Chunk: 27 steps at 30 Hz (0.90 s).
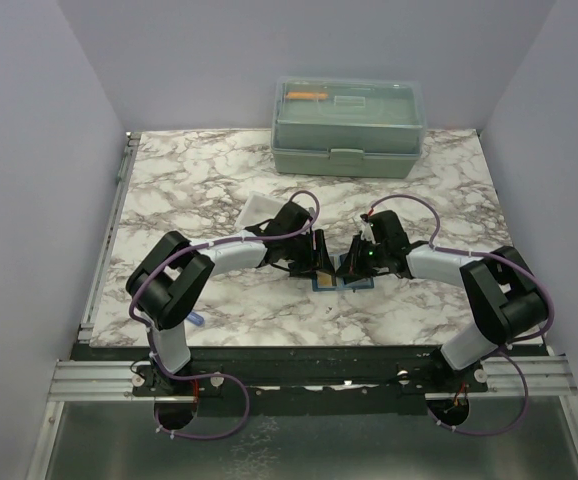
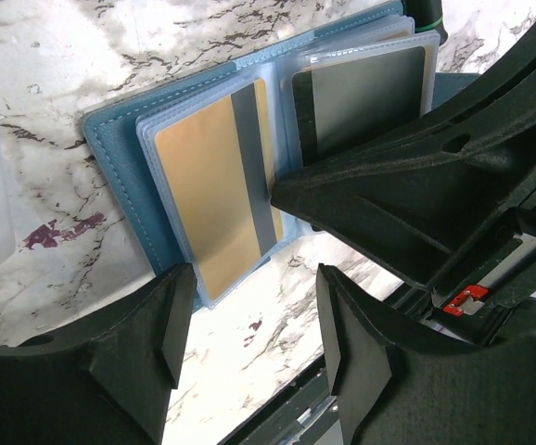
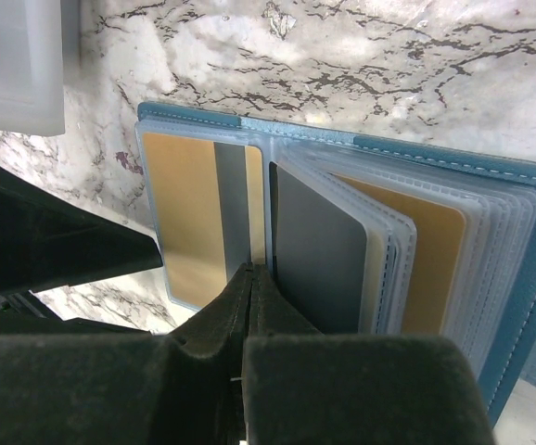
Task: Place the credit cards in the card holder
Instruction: Turn over the card slot in the card holder.
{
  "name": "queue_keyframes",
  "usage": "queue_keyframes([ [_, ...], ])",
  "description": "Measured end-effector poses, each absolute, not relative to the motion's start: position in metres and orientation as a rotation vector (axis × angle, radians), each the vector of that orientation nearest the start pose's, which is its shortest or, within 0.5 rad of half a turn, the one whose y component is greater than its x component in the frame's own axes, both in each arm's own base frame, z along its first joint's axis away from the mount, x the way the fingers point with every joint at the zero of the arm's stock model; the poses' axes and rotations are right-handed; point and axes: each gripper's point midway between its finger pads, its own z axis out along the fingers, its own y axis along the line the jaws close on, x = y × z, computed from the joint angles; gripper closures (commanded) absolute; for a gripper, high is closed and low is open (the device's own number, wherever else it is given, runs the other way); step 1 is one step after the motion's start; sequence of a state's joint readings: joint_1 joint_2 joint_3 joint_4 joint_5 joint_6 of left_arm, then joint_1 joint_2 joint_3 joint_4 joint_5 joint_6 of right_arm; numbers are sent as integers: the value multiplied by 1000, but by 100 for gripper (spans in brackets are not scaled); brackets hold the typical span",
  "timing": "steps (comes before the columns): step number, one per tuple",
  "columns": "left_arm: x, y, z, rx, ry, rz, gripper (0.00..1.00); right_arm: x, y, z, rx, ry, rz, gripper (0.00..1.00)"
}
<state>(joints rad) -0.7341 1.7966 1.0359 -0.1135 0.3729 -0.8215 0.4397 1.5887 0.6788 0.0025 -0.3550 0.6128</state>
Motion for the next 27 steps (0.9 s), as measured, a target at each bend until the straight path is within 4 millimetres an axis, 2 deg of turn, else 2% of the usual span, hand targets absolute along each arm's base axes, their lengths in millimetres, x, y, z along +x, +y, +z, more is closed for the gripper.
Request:
queue_keyframes([
  [18, 253, -354, 52, 71, 2712, -1058, 40, 271, 220, 19, 71, 2613, 860, 100],
  [27, 254, -365, 66, 54, 2683, -1174, 40, 274, 221, 21, 86, 2600, 870, 100],
])
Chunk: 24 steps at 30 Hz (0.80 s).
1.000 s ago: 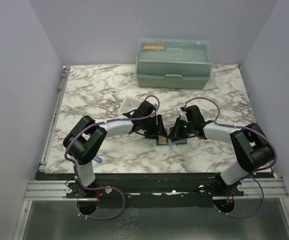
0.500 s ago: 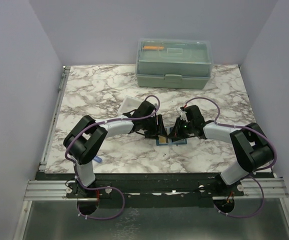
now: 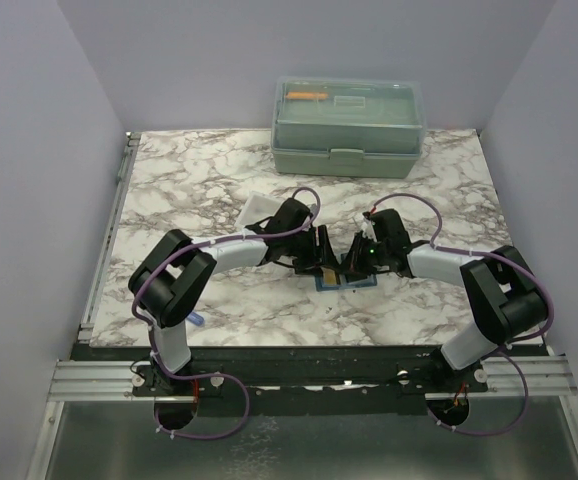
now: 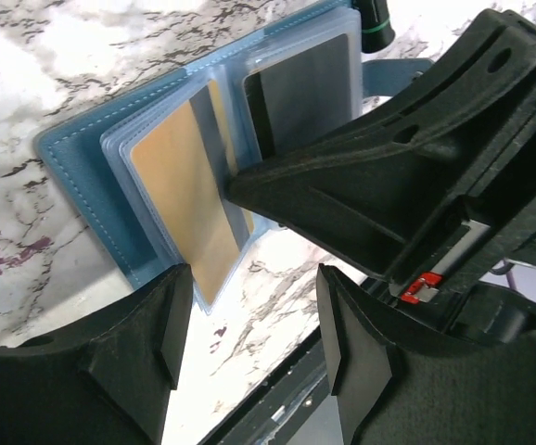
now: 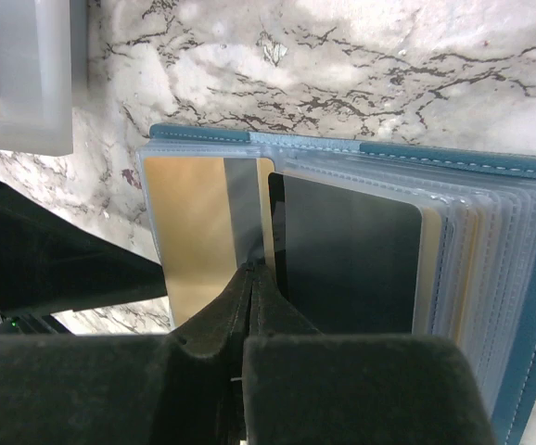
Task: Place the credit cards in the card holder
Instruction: Turn over the card slot in the card holder.
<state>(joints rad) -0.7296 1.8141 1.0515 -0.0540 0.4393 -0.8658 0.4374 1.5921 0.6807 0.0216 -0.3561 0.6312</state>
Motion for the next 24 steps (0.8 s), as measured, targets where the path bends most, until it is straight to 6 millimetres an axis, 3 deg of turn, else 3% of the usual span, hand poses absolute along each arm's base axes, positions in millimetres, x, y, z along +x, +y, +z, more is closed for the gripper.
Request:
queue_keyframes([
  [12, 256, -381, 87, 38, 2626, -1347, 40, 278, 219, 28, 159, 2569, 879, 96],
  [18, 258, -398, 101, 87, 2559, -1432, 40, 276, 210, 33, 225, 2565, 833, 94],
  [24, 267, -410, 99, 98, 2534, -1457, 40, 266, 200, 37, 286, 2592, 771, 91],
])
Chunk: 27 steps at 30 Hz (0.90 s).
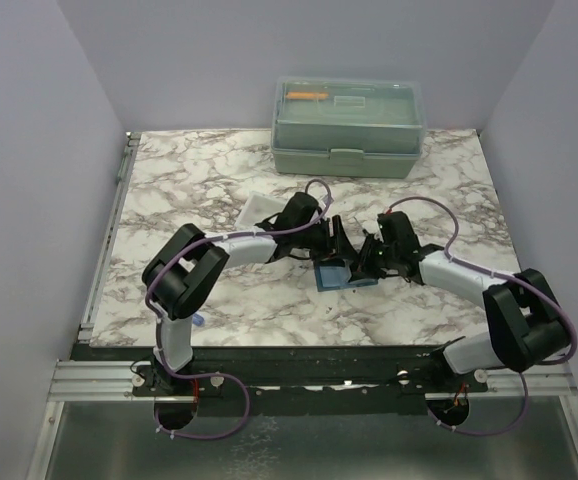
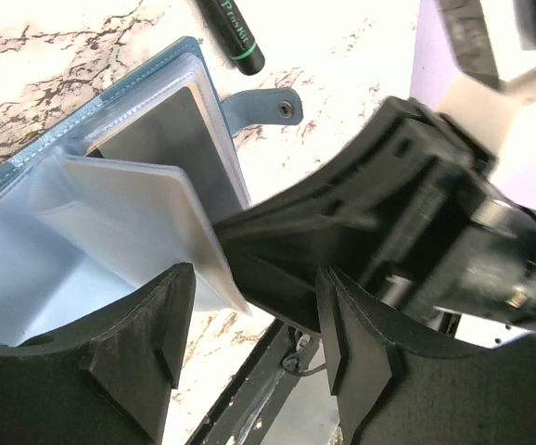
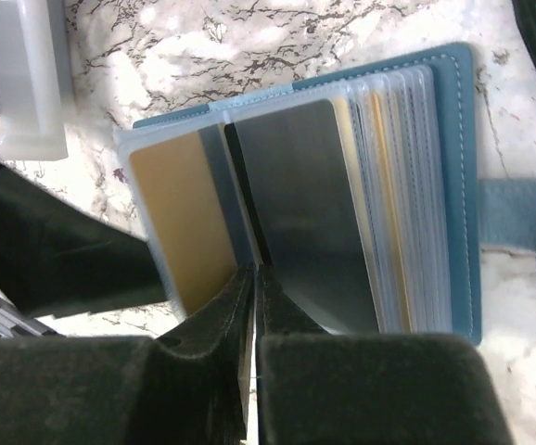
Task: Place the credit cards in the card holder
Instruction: Turn over the card slot in the card holder.
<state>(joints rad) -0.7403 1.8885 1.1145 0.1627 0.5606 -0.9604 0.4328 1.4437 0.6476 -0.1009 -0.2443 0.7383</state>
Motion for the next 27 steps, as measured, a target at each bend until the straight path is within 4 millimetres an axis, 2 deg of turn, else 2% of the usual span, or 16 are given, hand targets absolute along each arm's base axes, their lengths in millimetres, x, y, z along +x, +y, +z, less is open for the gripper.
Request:
queue_keyframes([
  [8, 268, -415, 80, 92, 2569, -1443, 39, 260, 182, 54, 322, 2565, 682, 90],
  [12, 270, -416, 81, 93, 2567, -1443, 37, 255, 169, 54, 347, 2575, 603, 87],
  [17, 276, -422, 86, 100, 2549, -1453, 33, 244, 142, 57, 396, 2592, 437, 81],
  [22, 279, -423, 89, 133, 2545, -1438, 28, 246, 128, 88, 385, 2532, 370, 72],
  [24, 279, -423, 92, 155, 2552, -1420, 26, 249, 129, 103, 356, 2495, 388, 68],
  [27, 280, -422, 99, 184, 2543, -1409, 26, 254, 140, 122, 276, 2452, 472, 69],
])
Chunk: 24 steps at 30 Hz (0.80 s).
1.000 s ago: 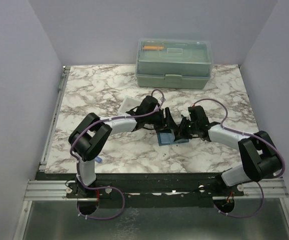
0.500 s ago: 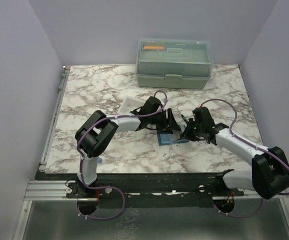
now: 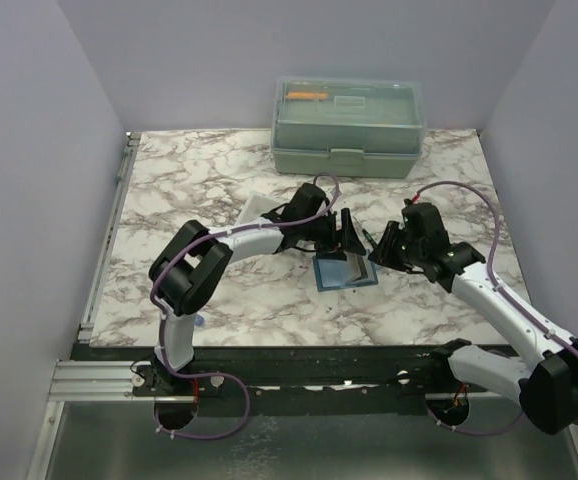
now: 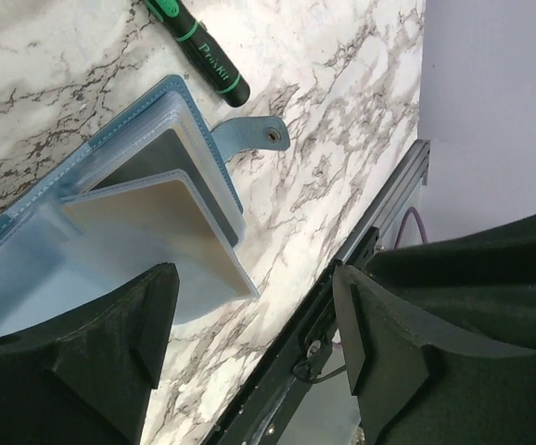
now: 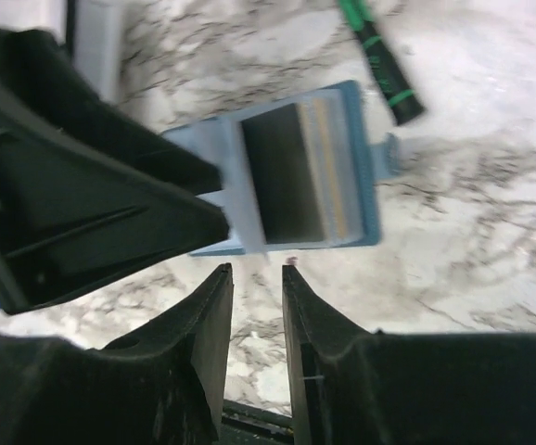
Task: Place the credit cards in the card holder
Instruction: Turn over the card slot in the card holder.
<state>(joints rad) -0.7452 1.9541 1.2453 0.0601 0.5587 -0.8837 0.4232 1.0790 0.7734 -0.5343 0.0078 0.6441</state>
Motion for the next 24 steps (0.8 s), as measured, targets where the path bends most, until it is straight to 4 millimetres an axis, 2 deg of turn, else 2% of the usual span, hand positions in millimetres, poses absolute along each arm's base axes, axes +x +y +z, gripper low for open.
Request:
queue_keyframes([
  [3, 283, -421, 103, 186, 2536, -1405, 26, 256, 159, 127, 199, 2445, 588, 76],
  [7, 286, -414, 99, 167, 2555, -1369, 25, 260, 182, 120, 133, 2471, 718, 90],
  [11, 291, -399, 103, 148, 2559, -1313, 25, 263, 194, 108, 105, 2492, 781, 93],
  [15, 298, -391, 114, 140, 2530, -1301, 25, 267, 196, 90, 109, 2522, 773, 97],
  [18, 300, -388, 114, 131, 2528, -1294, 25, 268, 193, 73, 129, 2561, 733, 98],
  [21, 294, -380, 114, 128, 2543, -1272, 25, 268, 183, 57, 178, 2599, 643, 95],
  [24, 289, -368, 125, 136, 2540, -1235, 25, 268, 170, 45, 233, 2621, 540, 91],
])
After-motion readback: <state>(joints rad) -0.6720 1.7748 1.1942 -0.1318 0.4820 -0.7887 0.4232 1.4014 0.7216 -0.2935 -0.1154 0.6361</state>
